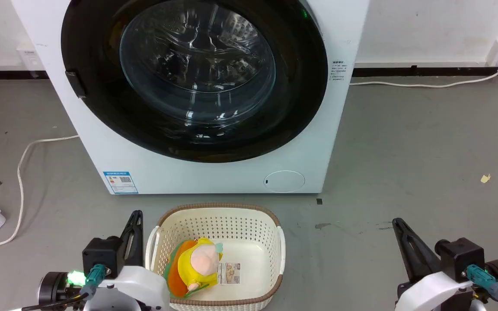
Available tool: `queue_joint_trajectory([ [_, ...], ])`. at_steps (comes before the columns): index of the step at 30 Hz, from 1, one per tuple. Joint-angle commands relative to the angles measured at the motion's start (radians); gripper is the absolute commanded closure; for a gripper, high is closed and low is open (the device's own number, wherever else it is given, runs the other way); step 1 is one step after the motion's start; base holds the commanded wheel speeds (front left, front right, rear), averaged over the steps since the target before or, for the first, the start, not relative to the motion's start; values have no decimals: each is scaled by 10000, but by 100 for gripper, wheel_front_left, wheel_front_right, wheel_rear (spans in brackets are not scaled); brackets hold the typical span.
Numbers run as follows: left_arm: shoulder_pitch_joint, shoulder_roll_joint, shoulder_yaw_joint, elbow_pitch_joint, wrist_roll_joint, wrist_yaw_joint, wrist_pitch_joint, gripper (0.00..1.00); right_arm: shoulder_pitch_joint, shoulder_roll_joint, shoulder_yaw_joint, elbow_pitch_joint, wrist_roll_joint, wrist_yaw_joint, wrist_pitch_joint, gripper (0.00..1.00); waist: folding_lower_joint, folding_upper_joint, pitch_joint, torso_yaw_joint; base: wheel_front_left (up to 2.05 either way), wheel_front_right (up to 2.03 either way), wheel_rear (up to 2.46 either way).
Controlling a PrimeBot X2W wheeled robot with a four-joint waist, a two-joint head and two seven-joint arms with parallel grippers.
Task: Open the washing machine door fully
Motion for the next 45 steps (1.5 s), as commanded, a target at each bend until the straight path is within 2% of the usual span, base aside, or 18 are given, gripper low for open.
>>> queue_joint_trajectory([
  [1,148,26,-3,-37,28,-57,3,100,-137,51,-9,-43,-76,-7,5,100,0,-1,0,0,0,0,0],
  [45,148,26,-3,-37,28,-57,3,100,-137,51,-9,-43,-76,-7,5,100,0,-1,0,0,0,0,0],
])
